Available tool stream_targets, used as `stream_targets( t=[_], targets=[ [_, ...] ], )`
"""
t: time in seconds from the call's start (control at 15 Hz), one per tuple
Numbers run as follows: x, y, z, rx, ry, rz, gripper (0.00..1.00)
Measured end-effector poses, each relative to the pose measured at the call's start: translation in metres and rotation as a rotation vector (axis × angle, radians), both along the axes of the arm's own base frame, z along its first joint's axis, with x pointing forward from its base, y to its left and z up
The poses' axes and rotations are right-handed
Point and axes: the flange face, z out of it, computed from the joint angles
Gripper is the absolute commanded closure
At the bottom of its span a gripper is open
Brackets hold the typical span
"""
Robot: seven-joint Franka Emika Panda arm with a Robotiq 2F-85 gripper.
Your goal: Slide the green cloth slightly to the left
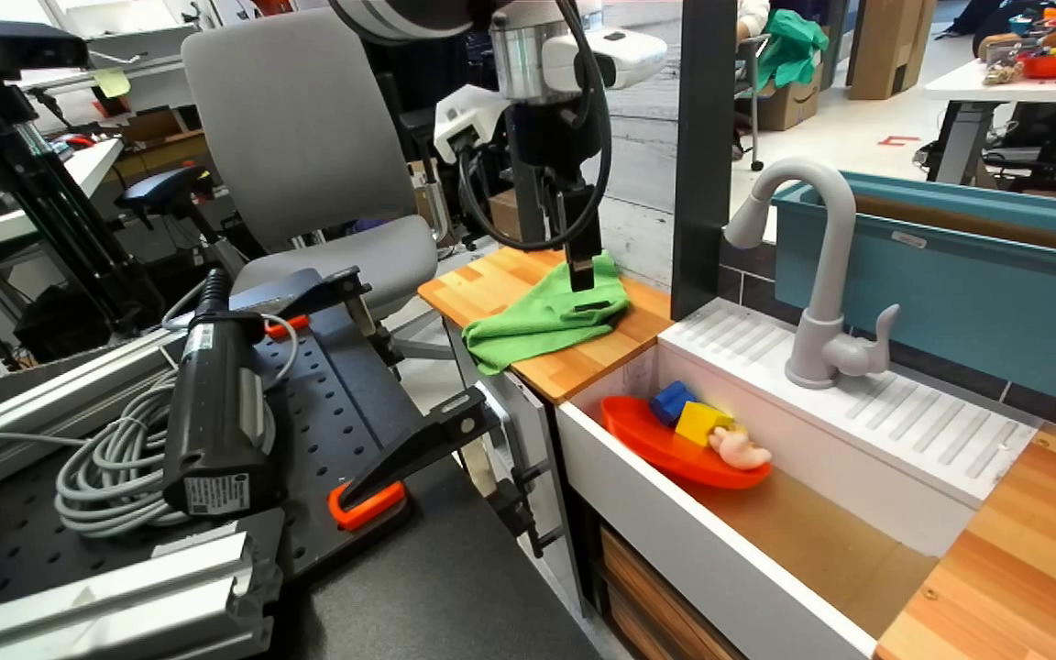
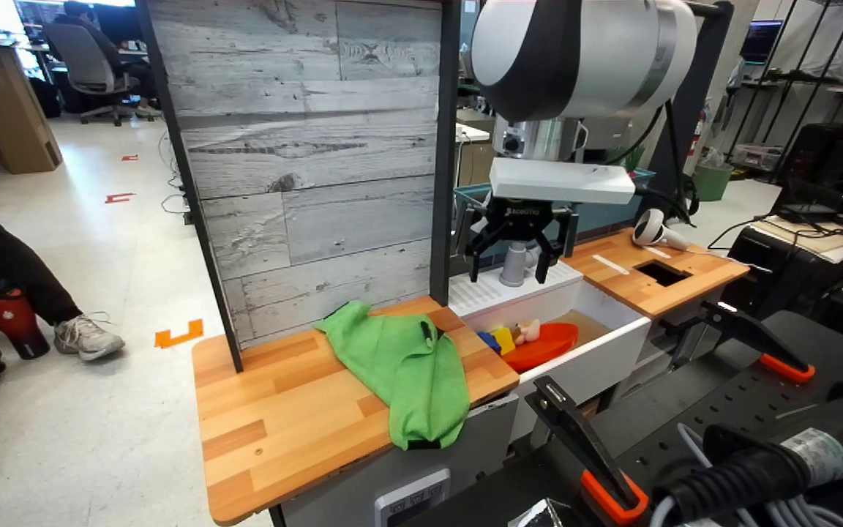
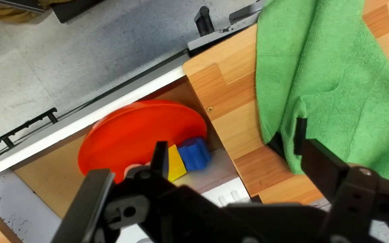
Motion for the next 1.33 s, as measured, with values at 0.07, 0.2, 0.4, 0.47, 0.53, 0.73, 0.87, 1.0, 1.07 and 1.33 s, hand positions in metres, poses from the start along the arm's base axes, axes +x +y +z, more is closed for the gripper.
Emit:
stream_targets(
  t=[0.07,0.2,0.4,0.47,0.53,0.73,0.87,1.0,1.07,1.33],
  targets=[
    [0.000,0.003,-0.005,0.000,0.006,0.004,0.00],
    [0.001,0.011,-0.015,-0.003,0.018,0.016,0.00],
    [0.003,0.031,-0.031,-0.007,0.029,0.037,0.00],
    [0.005,0.039,-0.036,-0.008,0.031,0.046,0.00],
    [0.006,0.047,-0.041,-0.009,0.032,0.054,0.00],
    [0.014,0.072,-0.050,-0.011,0.023,0.081,0.00],
    [0.021,0.083,-0.054,-0.010,0.013,0.091,0.00],
    [0.028,0.092,-0.058,-0.009,0.003,0.097,0.00],
    [0.032,0.096,-0.061,-0.009,-0.003,0.099,0.00],
    [0.051,0.102,-0.071,-0.007,-0.027,0.098,0.00]
  ],
)
